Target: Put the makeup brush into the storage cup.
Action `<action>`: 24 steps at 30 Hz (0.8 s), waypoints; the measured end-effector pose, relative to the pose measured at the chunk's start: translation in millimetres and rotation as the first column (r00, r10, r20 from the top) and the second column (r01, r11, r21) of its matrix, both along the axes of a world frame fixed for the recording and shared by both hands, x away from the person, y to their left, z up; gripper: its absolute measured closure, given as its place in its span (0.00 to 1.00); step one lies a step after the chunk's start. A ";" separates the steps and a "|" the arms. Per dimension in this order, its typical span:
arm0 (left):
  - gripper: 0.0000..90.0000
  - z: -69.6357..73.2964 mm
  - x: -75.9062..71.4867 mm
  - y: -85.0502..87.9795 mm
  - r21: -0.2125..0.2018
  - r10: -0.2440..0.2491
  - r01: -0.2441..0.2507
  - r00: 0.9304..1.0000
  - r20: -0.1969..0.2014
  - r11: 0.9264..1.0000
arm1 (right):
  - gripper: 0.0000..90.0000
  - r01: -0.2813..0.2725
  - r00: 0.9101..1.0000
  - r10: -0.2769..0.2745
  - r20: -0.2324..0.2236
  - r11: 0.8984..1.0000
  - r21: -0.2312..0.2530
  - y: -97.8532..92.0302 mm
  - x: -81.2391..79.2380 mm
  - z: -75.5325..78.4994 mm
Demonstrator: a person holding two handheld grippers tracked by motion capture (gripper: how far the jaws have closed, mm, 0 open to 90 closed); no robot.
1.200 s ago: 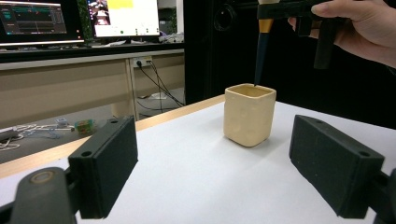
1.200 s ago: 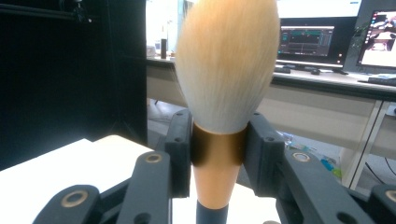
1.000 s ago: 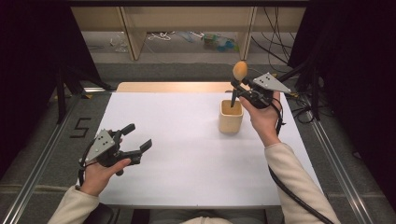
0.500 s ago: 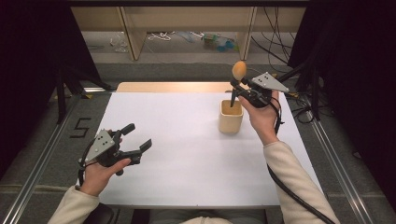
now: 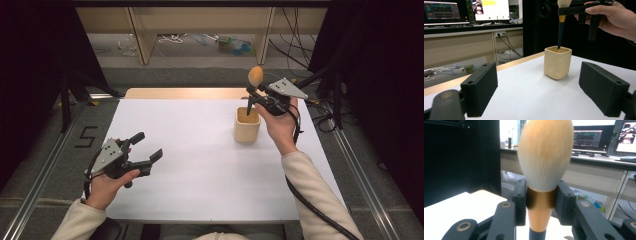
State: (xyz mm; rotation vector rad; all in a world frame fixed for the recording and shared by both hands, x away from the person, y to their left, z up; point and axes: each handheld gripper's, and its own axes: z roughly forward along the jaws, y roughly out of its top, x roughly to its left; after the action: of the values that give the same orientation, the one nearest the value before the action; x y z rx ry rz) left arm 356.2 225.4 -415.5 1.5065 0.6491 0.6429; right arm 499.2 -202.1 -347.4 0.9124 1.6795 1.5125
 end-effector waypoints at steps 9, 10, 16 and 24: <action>0.17 -0.2 -0.1 0.1 -0.004 0.002 -0.002 1.000 -0.004 1.000 | 0.74 0.012 1.000 -0.012 -0.009 1.000 -0.016 0.4 1.6 -4.5; 0.17 0.0 0.1 0.3 0.003 0.000 0.000 1.000 0.002 1.000 | 0.74 0.007 1.000 -0.007 -0.012 1.000 -0.007 1.0 1.8 -4.8; 0.17 -0.3 -0.2 -0.8 -0.001 -0.001 0.001 1.000 -0.002 1.000 | 0.74 0.016 1.000 -0.016 0.002 1.000 -0.006 1.7 2.7 -6.1; 0.17 -0.6 -0.1 -0.7 -0.001 -0.001 0.001 1.000 -0.001 1.000 | 0.74 0.021 1.000 -0.021 -0.005 1.000 -0.020 1.0 4.3 -10.1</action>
State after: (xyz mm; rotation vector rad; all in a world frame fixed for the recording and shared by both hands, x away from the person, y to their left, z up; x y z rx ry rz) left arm 356.1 224.8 -416.1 1.5066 0.6493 0.6405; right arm 503.5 -201.1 -357.5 0.9215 1.6804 1.4777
